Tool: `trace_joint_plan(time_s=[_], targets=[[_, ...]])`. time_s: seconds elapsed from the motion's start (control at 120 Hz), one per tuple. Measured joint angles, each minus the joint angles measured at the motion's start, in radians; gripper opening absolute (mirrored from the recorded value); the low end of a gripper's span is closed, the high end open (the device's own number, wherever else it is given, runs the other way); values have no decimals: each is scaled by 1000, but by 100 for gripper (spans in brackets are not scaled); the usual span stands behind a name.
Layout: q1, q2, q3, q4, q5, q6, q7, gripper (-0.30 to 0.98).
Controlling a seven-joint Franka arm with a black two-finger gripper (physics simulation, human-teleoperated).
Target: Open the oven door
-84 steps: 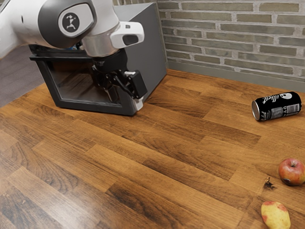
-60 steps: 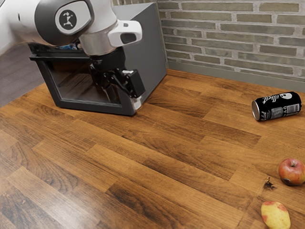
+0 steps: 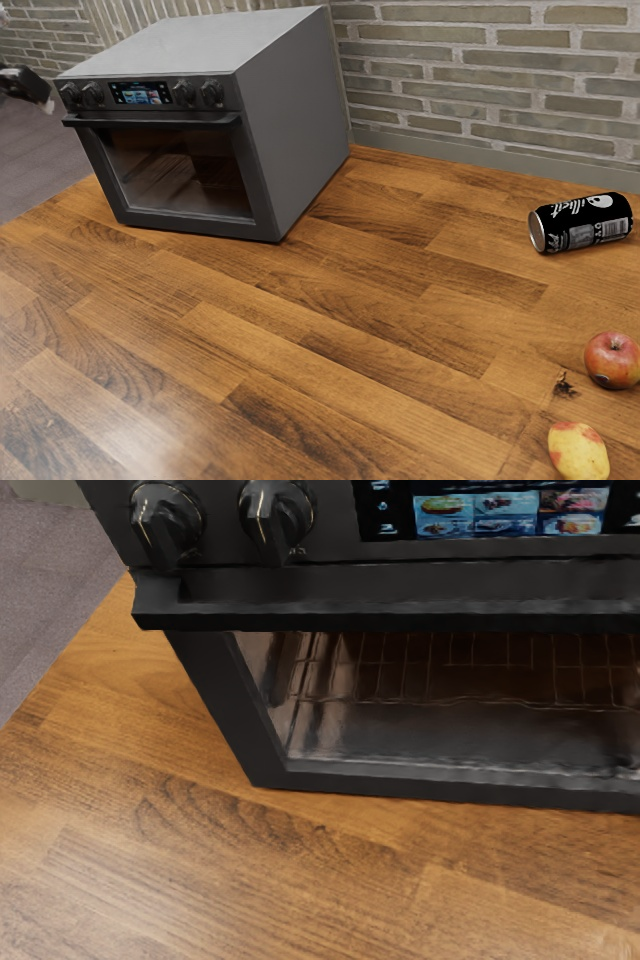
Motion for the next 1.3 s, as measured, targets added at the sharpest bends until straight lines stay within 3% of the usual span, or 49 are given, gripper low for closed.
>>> trace_joint_plan(time_s=[0.175, 0.3, 0.383, 0.467, 0.85, 1.3], targets=[[-16, 39, -70, -46, -126, 185, 233, 68], [5, 98, -92, -11, -149, 257, 373, 68], [120, 133, -225, 27, -155, 292, 461, 69], [156, 146, -268, 25, -156, 330, 541, 69], [166, 157, -299, -46, -162, 477, 796, 69], [168, 150, -291, -70, -200, 406, 939, 69]])
